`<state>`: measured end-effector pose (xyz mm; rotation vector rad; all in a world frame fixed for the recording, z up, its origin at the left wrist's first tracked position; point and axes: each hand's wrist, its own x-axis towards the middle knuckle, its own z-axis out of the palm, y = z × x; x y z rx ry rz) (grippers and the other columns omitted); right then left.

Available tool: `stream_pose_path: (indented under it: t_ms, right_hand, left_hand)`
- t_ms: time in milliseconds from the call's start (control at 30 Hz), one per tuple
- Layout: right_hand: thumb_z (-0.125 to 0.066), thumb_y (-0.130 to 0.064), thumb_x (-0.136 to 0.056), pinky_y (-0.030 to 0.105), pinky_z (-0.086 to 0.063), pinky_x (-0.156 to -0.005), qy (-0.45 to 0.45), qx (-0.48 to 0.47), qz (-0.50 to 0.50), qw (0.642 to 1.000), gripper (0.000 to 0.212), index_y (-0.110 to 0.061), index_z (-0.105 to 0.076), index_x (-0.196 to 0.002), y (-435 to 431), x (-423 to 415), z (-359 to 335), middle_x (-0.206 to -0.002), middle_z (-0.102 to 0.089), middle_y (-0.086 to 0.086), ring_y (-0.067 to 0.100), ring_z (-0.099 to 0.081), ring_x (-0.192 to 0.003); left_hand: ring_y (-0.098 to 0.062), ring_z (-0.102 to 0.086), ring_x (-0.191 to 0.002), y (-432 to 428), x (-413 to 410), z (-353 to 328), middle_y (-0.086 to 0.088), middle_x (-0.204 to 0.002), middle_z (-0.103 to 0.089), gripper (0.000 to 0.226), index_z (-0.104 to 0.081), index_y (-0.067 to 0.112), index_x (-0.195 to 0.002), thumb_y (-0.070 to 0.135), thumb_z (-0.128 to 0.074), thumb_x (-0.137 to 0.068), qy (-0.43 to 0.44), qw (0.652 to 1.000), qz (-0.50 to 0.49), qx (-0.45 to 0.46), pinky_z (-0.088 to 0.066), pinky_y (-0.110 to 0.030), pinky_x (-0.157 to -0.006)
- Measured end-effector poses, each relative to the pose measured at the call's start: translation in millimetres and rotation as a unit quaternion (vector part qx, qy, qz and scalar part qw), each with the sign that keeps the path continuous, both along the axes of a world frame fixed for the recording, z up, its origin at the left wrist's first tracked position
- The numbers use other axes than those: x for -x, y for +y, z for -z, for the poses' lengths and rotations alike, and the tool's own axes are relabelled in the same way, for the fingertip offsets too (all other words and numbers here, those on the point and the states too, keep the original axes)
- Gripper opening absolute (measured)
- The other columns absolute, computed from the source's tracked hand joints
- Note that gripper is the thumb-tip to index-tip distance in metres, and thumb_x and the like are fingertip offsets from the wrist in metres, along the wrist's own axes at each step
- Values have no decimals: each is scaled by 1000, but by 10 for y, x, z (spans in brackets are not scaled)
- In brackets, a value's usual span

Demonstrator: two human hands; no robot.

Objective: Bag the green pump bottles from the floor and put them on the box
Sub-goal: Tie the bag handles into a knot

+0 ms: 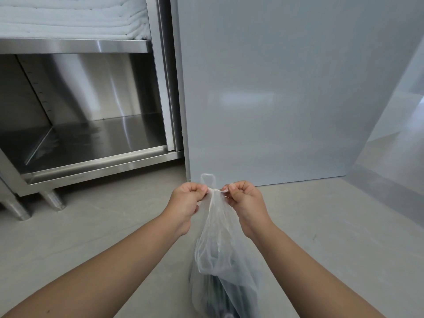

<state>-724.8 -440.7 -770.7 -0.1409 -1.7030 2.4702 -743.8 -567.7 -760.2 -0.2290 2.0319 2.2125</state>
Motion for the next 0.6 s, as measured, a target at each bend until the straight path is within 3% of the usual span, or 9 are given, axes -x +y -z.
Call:
stream_pose_path:
  t_ms: [200, 433, 600]
  right_hand:
    - [-43, -1, -93, 21, -52, -65, -52, 1, 42, 998, 23, -6, -50, -71, 116, 31, 113, -70, -59, 5, 13, -58, -65]
    - [-42, -2, -94, 19, -51, -56, -111, -17, 98, 989, 22, -4, -49, -73, 338, 79, 318, -74, -55, 8, 14, -54, -60]
    - [-41, -1, -94, 15, -53, -47, -125, -9, 138, 982, 24, -5, -46, -71, 517, 75, 378, -72, -52, 10, 17, -51, -59]
  left_hand:
    - [-15, -44, -66, -86, 158, 150, -5, -71, -59, 20, -52, 11, -71, 8, -52, -91, -7, 999, -24, 44, -29, -23, -53]
    - [-13, -56, -68, -182, 262, 318, -7, -71, -58, 21, -47, 10, -71, 6, -48, -92, -1, 994, -20, 110, -33, -23, -55]
    - [-12, -54, -64, -287, 318, 428, -8, -70, -56, 24, -46, 11, -69, 3, -47, -92, 12, 988, -16, 154, -33, -24, -54]
